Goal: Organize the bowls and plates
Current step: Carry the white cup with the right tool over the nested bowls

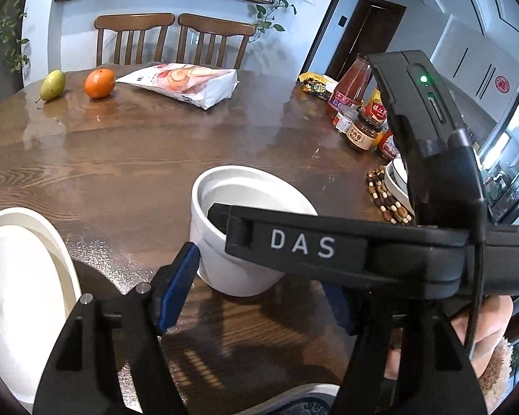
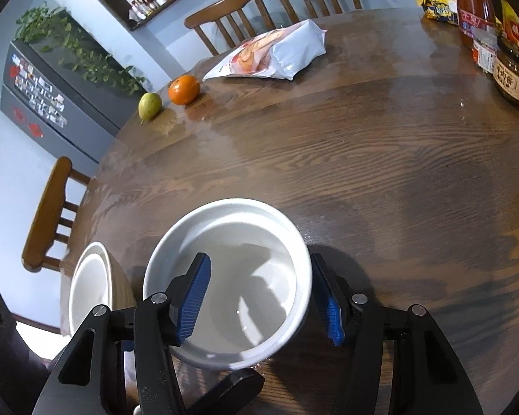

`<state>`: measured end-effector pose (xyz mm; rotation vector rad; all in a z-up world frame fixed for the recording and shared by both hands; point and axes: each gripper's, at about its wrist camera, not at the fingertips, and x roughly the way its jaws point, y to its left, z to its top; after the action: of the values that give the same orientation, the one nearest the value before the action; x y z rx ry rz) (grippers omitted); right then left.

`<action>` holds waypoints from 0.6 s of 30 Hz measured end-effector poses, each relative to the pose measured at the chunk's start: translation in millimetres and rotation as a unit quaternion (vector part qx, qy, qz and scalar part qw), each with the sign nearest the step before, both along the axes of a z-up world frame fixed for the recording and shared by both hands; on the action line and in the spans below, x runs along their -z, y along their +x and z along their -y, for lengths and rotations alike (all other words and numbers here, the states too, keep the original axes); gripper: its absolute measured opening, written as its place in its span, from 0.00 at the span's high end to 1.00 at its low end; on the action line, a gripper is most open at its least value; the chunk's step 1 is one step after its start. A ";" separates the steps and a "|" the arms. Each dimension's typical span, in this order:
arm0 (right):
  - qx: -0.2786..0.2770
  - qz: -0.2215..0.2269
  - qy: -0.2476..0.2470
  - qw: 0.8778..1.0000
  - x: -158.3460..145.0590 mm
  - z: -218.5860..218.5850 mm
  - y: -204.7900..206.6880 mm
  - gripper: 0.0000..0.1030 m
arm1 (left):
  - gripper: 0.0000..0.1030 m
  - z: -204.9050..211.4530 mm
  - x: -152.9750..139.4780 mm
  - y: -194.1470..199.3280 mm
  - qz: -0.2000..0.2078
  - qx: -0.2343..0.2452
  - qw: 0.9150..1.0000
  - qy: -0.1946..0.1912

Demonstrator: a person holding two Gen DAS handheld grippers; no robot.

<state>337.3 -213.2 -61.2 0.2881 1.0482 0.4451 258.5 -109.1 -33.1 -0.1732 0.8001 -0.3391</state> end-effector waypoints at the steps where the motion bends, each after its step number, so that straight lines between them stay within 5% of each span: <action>1: 0.001 -0.002 0.002 1.000 0.2 0.6 0.0 0.41 | 0.35 -0.1 -0.9 -0.5 0.002 -0.001 1.000 0.001; 18: -0.015 0.045 -0.002 0.999 -49.9 -17.0 -28.2 0.41 | 0.35 -18.8 -45.2 -39.4 0.080 -0.023 0.997 0.004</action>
<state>309.1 -196.2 -11.3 0.2465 0.9669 0.4787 219.1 -90.3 12.0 -0.1537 0.6389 -0.3028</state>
